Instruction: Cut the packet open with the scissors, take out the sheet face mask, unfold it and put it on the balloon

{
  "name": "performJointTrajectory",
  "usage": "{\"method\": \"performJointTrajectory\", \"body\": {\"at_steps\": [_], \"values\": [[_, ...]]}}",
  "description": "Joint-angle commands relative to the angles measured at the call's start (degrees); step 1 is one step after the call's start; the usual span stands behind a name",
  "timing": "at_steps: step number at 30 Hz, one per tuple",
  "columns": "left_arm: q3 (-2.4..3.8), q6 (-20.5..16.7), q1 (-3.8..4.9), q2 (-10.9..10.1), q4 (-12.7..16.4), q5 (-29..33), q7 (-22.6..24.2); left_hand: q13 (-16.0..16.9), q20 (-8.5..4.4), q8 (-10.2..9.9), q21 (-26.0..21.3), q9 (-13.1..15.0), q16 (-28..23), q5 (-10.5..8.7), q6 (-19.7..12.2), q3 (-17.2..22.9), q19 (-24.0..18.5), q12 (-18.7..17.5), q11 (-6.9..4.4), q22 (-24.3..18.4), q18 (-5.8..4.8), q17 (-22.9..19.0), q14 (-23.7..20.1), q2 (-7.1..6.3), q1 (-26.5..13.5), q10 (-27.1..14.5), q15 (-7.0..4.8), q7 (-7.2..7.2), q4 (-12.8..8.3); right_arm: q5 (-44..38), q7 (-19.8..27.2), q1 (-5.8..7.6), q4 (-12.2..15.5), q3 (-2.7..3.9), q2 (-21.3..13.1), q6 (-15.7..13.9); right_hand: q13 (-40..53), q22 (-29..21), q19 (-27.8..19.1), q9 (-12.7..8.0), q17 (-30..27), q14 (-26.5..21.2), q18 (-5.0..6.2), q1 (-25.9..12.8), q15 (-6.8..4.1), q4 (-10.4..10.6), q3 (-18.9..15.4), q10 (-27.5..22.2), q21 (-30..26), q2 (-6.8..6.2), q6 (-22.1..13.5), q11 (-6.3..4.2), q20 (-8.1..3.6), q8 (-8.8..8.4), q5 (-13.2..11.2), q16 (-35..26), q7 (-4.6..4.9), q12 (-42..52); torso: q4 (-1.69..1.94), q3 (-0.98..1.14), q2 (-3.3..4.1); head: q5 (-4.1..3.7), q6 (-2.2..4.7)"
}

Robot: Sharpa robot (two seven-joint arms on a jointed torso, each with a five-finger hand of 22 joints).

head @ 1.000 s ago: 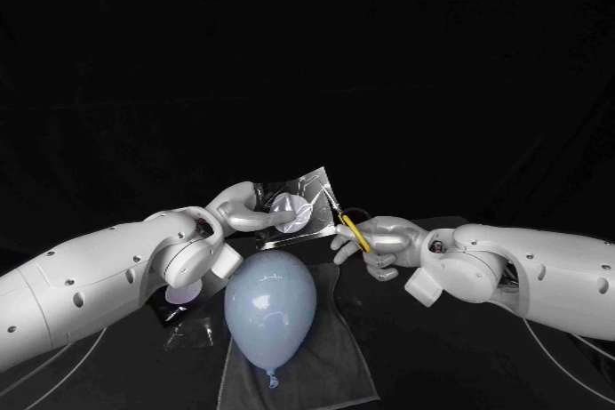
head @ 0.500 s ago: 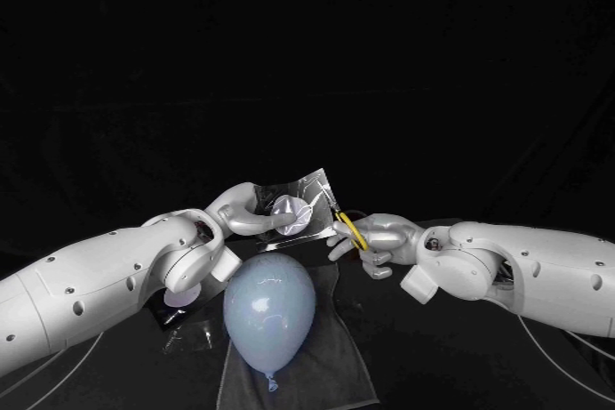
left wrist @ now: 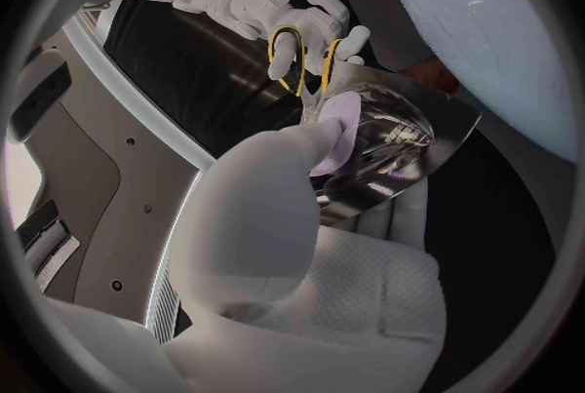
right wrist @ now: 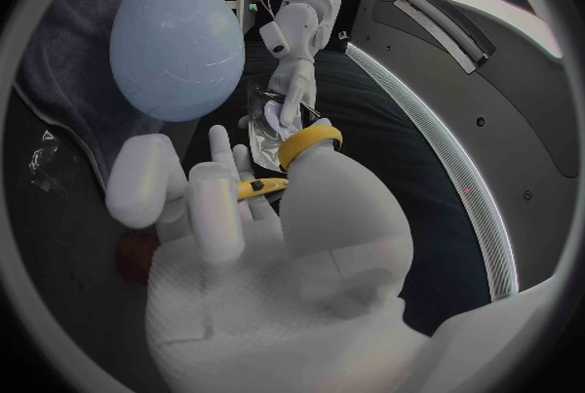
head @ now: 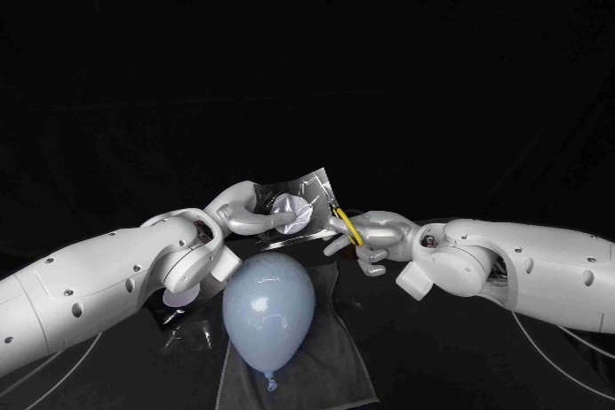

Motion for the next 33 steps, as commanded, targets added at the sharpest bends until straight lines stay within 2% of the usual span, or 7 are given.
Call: {"method": "performJointTrajectory", "body": {"at_steps": [1,7,13,15,19,26,33], "values": [[-0.06,0.2,-0.12,0.1,0.2,-1.5,1.1,0.1,-0.05,0.2,0.3,3.0,-0.3,0.18,0.5,0.2,0.1,-0.2,0.02,0.1,0.71,0.1,0.3,0.51,0.2,0.5,-0.15,-0.02,-0.4,0.9,1.8,0.26,-0.1,0.20,0.1,-1.9,-0.2,0.8,0.3,0.0,-0.4,0.8,0.42,0.2,0.12,-0.1,0.3,1.8,0.3,0.11,0.3,-0.42,-0.11,0.85,-0.1,-0.1,4.39,0.9,-0.01,0.03,0.00,-0.11,-0.01],[-0.06,0.2,-0.13,0.1,0.1,-1.7,1.2,0.1,-0.05,0.2,0.3,3.0,-0.3,0.18,0.5,0.2,0.1,-0.2,0.02,0.1,0.71,0.1,0.3,0.51,0.2,0.5,-0.15,-0.02,-0.4,1.4,2.2,0.34,-0.1,0.21,0.0,-3.2,1.8,4.6,3.5,1.2,3.8,2.7,-1.02,2.5,-2.29,-0.5,-1.2,12.4,7.7,2.60,9.7,-3.61,-2.09,7.25,-0.1,2.6,1.32,7.3,-0.04,0.04,0.02,-0.09,-0.05],[-0.06,0.1,-0.14,0.1,0.1,-1.8,1.3,0.1,-0.07,0.2,0.3,3.0,-0.3,0.18,0.5,0.2,0.1,-0.2,0.01,0.1,0.71,0.1,0.3,0.50,0.2,0.6,-0.16,-0.02,-0.5,1.7,2.5,0.38,-0.2,0.21,0.1,-4.1,10.6,8.3,5.9,5.0,5.4,3.4,-2.41,4.8,-6.79,-0.8,-3.2,24.9,14.3,6.13,19.0,-8.55,-5.92,16.39,-0.1,3.4,-4.39,19.5,-0.02,0.05,0.01,-0.20,-0.12],[-0.06,0.0,-0.14,0.0,0.2,-1.9,1.4,0.1,-0.07,0.2,0.3,3.0,-0.3,0.18,0.5,0.2,0.1,-0.2,0.01,0.1,0.71,0.1,0.3,0.50,0.2,0.6,-0.16,-0.02,-0.5,1.7,2.5,0.38,-0.2,0.21,0.1,-4.3,34.8,9.4,6.5,9.0,6.4,3.7,-2.82,5.5,-8.49,-0.9,-4.5,29.0,16.2,7.49,20.8,-11.02,-7.65,21.70,-0.2,4.0,-5.93,45.1,-0.01,0.05,0.00,-0.14,-0.17],[-0.06,-0.1,-0.15,0.0,0.1,-2.0,1.4,0.1,-0.07,0.2,0.3,3.0,-0.3,0.18,0.5,0.2,0.1,-0.2,0.01,0.1,0.71,0.1,0.3,0.50,0.2,0.6,-0.16,-0.02,-0.5,1.5,2.3,0.39,-0.4,0.22,0.1,-4.4,58.7,12.1,8.1,16.2,12.0,4.8,-3.92,6.5,-10.03,-1.0,-5.7,31.1,21.1,10.24,21.1,-12.72,-9.36,29.70,0.0,6.8,-8.41,69.9,0.03,0.03,0.02,-0.24,-0.13],[-0.06,-0.1,-0.16,0.0,0.1,-2.1,1.5,0.1,-0.07,0.2,0.3,3.0,-0.3,0.18,0.5,0.2,0.1,-0.2,0.01,0.1,0.71,0.1,0.3,0.50,0.2,0.6,-0.16,-0.02,-0.5,1.4,2.4,0.39,-0.4,0.22,0.1,-4.4,55.8,11.7,7.6,17.7,10.9,4.5,-3.66,5.8,-9.87,-0.7,-5.9,27.9,19.9,9.05,18.2,-12.26,-9.39,29.54,-0.1,6.2,-7.96,65.5,0.02,0.01,0.03,-0.15,0.02],[-0.06,-0.1,-0.17,-0.1,0.1,-2.0,1.4,0.1,-0.07,0.2,0.3,3.1,-0.3,0.18,0.6,0.2,0.1,-0.2,0.01,0.1,0.70,0.1,0.3,0.51,0.1,0.6,-0.16,-0.03,-0.6,1.6,2.8,0.39,-0.3,0.22,0.2,-4.5,28.5,11.0,6.8,14.1,10.2,4.3,-3.30,5.0,-6.96,-0.6,-5.7,12.4,18.2,7.34,13.6,-8.84,-7.07,20.52,-0.2,5.8,-4.36,29.1,-0.02,0.02,0.01,-0.14,0.16]]}}
